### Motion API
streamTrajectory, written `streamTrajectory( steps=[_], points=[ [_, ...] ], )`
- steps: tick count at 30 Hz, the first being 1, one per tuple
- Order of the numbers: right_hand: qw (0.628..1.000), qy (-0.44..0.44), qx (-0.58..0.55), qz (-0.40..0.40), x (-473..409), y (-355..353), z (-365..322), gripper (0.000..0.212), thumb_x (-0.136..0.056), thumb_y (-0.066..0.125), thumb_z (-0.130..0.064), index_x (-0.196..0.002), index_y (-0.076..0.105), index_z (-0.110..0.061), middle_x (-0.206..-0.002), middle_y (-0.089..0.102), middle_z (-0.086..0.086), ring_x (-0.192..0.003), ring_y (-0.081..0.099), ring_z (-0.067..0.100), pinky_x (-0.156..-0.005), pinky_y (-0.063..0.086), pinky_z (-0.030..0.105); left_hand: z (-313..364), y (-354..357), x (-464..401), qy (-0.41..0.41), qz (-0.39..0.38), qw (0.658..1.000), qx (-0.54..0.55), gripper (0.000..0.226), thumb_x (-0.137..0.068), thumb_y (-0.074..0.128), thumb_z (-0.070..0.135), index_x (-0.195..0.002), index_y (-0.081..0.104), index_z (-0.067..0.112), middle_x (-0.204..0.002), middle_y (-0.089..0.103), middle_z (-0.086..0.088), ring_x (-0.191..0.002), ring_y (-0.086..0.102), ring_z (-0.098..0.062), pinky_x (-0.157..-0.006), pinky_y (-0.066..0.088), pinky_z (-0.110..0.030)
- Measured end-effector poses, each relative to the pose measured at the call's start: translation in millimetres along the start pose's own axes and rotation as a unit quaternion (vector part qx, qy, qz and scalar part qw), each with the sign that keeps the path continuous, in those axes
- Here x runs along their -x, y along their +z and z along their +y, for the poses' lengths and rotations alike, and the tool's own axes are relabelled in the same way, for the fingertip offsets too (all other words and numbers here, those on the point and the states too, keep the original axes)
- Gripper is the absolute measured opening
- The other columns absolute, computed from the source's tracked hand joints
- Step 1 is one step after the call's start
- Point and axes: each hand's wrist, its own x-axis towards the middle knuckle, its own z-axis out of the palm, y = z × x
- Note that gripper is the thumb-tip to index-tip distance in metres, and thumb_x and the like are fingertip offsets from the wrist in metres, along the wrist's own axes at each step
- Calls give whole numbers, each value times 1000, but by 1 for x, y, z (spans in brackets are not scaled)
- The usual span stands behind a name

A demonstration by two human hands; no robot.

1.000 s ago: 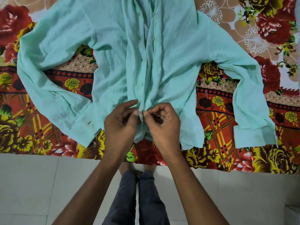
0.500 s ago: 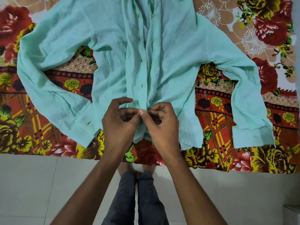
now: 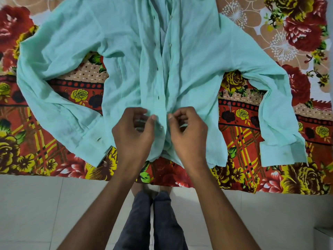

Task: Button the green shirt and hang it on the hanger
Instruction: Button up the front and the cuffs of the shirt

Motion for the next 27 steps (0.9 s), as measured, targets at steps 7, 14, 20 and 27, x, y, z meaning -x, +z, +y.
streamTrajectory(
  steps=[7, 14, 20, 27],
  points=[
    [999, 16, 19, -45, -56, 13, 1, 11, -94, 70, -10, -102, 77, -11, -95, 77, -2, -86, 70, 4, -83, 56, 17, 12, 29, -43, 157, -45, 979, -124, 26, -88, 76, 29, -110, 72, 17, -99, 66, 2, -84, 60, -11, -75, 48, -26],
    [996, -1, 61, -63, -58, 27, 13, 10, -93, 74, -20, -96, 82, -14, -88, 78, -4, -81, 70, 5, -80, 55, 17, 0, 27, -53, 143, -54, 969, -197, 26, -88, 75, 28, -108, 74, 11, -106, 63, -4, -83, 63, -21, -72, 45, -26],
    [990, -13, 109, -90, -58, 28, 16, 17, -89, 74, -11, -104, 81, -16, -98, 77, 0, -88, 70, 10, -86, 54, 20, -2, 28, -50, 141, -73, 954, -253, 35, -86, 70, 39, -98, 72, 6, -101, 64, -10, -85, 64, -30, -73, 55, -45],
    [994, 37, 55, -85, -56, 26, 14, 16, -90, 68, -2, -98, 76, -13, -89, 75, -4, -82, 69, 7, -81, 60, 25, 1, 29, -54, 141, -69, 950, -269, 17, -86, 68, 23, -90, 74, 9, -94, 68, -8, -83, 64, -29, -67, 46, -35]
  ],
)
